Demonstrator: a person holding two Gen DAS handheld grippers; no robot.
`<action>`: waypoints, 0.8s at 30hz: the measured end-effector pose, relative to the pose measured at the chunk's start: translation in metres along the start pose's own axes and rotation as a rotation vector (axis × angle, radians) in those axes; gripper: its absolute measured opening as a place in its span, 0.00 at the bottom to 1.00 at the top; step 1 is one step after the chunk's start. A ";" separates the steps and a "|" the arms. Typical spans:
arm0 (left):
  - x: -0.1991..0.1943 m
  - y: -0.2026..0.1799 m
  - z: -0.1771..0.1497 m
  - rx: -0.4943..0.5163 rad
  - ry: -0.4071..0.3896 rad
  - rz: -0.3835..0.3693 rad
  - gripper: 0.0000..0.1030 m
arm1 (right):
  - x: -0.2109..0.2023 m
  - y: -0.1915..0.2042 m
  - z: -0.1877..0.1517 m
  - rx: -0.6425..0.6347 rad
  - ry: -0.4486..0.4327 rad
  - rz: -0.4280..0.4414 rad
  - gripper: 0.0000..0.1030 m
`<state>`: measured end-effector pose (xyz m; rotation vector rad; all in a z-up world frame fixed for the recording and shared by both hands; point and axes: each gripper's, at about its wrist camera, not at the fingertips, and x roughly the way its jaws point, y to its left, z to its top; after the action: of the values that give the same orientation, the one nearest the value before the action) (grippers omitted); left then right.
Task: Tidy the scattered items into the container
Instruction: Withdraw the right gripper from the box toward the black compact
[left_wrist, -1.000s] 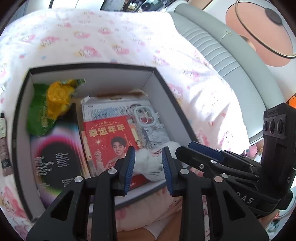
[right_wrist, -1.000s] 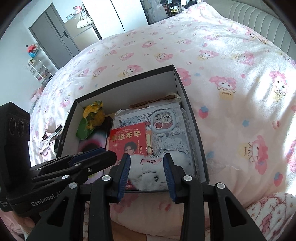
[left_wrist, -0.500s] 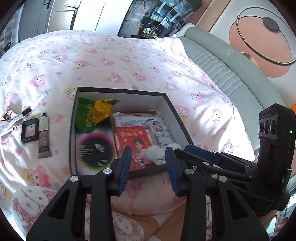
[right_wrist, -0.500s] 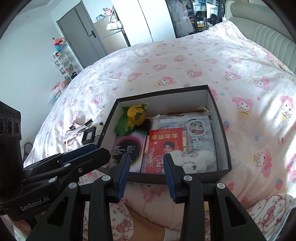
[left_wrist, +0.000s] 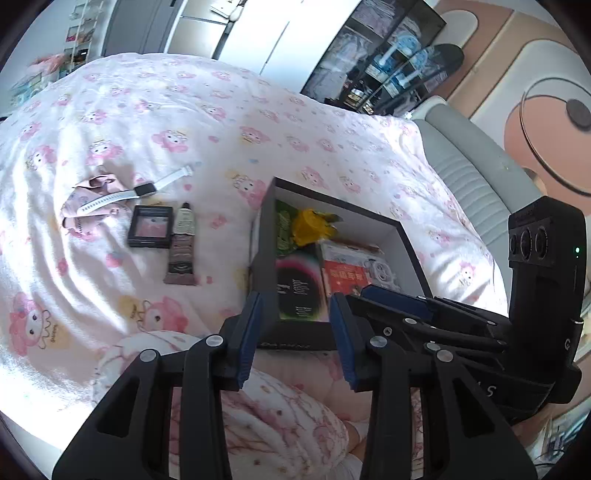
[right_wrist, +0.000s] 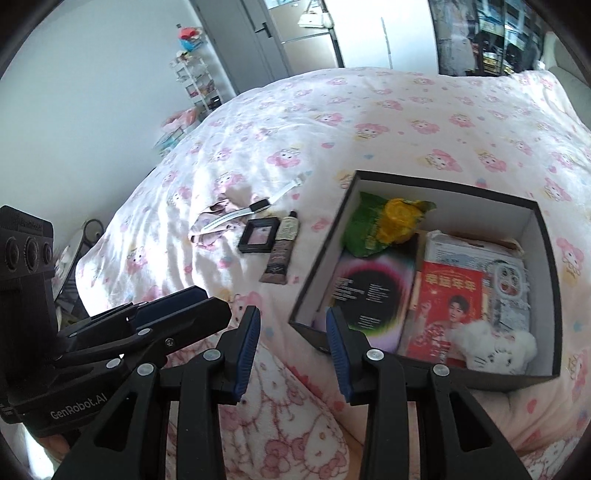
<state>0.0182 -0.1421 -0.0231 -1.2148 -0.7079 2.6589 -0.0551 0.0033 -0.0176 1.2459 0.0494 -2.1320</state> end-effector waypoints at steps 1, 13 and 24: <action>-0.005 0.010 0.002 -0.017 -0.013 0.009 0.37 | 0.007 0.008 0.005 -0.018 0.010 0.013 0.32; 0.007 0.118 0.011 -0.187 -0.023 0.109 0.37 | 0.102 0.057 0.044 -0.055 0.145 0.089 0.32; 0.091 0.201 0.046 -0.297 0.088 0.146 0.37 | 0.208 0.040 0.092 0.072 0.247 0.061 0.32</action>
<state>-0.0622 -0.3079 -0.1525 -1.4995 -1.0684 2.6616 -0.1715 -0.1674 -0.1200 1.5284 0.0405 -1.9338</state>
